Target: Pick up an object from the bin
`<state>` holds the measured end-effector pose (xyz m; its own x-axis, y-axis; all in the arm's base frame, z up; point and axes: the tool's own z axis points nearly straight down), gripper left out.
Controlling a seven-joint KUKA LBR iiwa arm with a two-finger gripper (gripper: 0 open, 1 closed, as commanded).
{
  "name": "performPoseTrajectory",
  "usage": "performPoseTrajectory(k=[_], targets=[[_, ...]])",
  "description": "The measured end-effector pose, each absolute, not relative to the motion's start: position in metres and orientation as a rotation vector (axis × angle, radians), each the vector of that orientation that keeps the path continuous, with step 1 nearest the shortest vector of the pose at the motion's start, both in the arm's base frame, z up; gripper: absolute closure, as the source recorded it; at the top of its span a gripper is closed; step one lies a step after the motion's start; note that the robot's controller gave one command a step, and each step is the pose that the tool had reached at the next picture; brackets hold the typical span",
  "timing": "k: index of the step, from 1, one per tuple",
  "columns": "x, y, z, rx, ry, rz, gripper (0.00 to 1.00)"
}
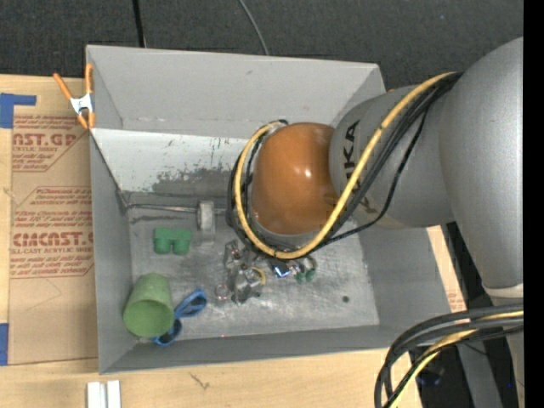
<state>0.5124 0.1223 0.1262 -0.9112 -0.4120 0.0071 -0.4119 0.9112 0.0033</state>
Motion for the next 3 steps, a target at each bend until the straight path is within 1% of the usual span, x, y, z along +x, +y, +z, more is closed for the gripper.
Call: performPoseTrajectory(k=[1,2,3], targets=[[0.518,0.1,0.253,0.72,-3.069,0.001,1.0],[0.516,0.101,0.249,0.72,-3.061,-0.001,0.0],[0.517,0.108,0.076,1.011,-2.973,-0.005,0.0]])
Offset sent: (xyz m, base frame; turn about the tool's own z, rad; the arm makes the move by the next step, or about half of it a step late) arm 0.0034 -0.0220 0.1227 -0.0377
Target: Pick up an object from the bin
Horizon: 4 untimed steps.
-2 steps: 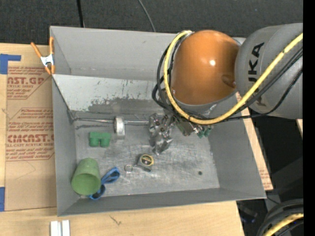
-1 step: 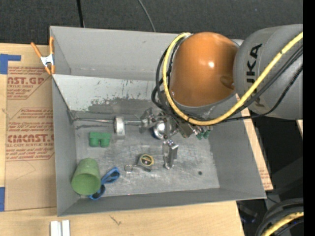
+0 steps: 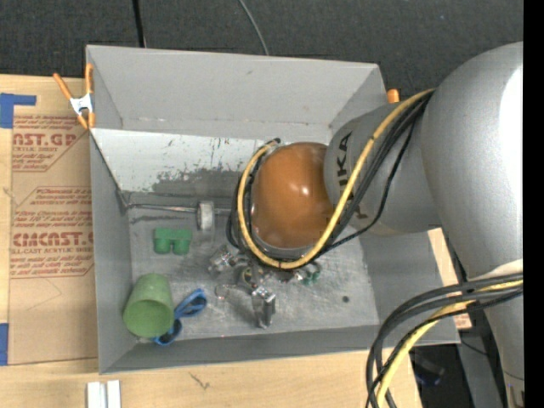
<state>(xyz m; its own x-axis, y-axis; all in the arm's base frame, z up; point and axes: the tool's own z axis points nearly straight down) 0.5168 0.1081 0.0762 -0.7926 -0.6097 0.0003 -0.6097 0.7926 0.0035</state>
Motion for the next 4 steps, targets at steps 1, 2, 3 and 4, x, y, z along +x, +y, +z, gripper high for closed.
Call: performPoseTrajectory(k=[1,2,3,4], targets=[[0.518,0.108,0.08,1.01,-2.976,-0.003,1.0],[0.527,0.105,0.225,1.001,-2.99,0.001,1.0],[0.525,0.104,0.221,1.0,-2.981,-0.002,0.0],[0.519,0.145,0.073,1.221,-2.901,-0.005,0.0]])
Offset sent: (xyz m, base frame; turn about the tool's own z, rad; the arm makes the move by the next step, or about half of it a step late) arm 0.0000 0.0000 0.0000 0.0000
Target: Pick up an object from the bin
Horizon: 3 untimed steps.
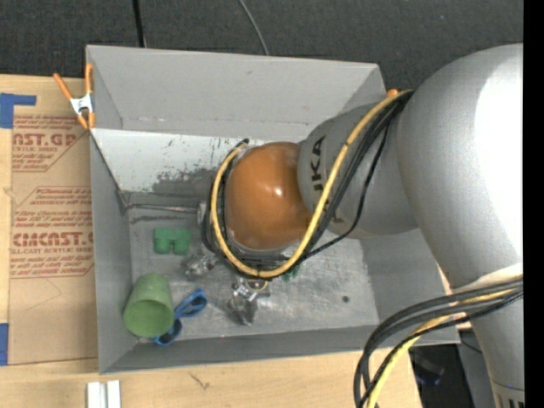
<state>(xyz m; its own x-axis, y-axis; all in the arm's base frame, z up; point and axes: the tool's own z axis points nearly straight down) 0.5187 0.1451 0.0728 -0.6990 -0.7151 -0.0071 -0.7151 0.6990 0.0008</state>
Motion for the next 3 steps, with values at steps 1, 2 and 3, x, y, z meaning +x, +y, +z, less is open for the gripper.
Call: performPoseTrajectory(k=[1,2,3], targets=[[0.493,0.199,0.072,-1.161,2.907,0.002,0.0],[0.494,0.198,0.072,-1.156,2.91,0.004,1.0],[0.506,0.224,0.217,-1.689,2.638,0.001,1.0]])
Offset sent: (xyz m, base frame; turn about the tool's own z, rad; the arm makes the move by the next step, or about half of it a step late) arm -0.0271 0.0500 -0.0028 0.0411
